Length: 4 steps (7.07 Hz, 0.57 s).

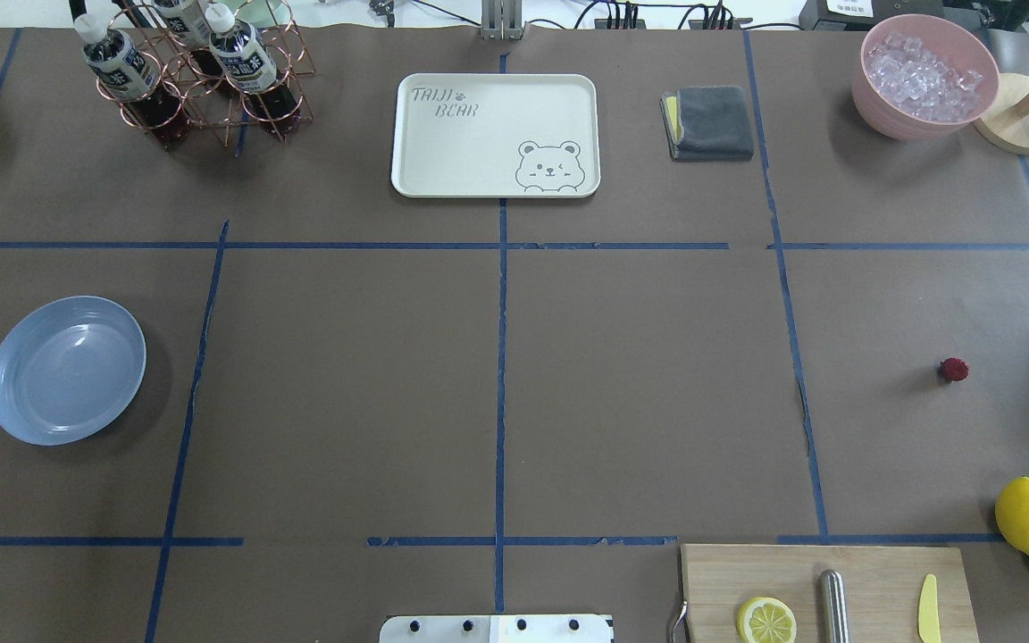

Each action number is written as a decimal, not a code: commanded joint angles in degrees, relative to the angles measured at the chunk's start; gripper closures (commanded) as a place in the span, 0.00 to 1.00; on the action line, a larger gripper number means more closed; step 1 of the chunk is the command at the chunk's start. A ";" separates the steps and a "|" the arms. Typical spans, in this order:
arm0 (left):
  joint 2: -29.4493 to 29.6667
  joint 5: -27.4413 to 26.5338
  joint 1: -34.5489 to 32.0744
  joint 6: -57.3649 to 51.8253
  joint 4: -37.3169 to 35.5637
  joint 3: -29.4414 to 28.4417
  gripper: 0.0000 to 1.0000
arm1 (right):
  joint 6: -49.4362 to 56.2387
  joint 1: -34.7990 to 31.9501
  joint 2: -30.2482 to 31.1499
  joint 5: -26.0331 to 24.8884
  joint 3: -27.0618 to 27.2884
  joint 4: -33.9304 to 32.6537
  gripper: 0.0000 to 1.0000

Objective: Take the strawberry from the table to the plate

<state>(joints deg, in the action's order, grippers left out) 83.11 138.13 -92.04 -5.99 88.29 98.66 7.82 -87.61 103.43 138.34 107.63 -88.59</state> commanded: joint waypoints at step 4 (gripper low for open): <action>0.04 0.03 0.02 0.28 0.48 0.39 0.00 | 0.01 0.43 -0.24 -0.08 -0.14 0.08 0.00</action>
<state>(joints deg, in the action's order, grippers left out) 83.16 138.18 -92.02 -5.64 88.67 99.14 7.82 -87.19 103.17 138.26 107.50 -88.52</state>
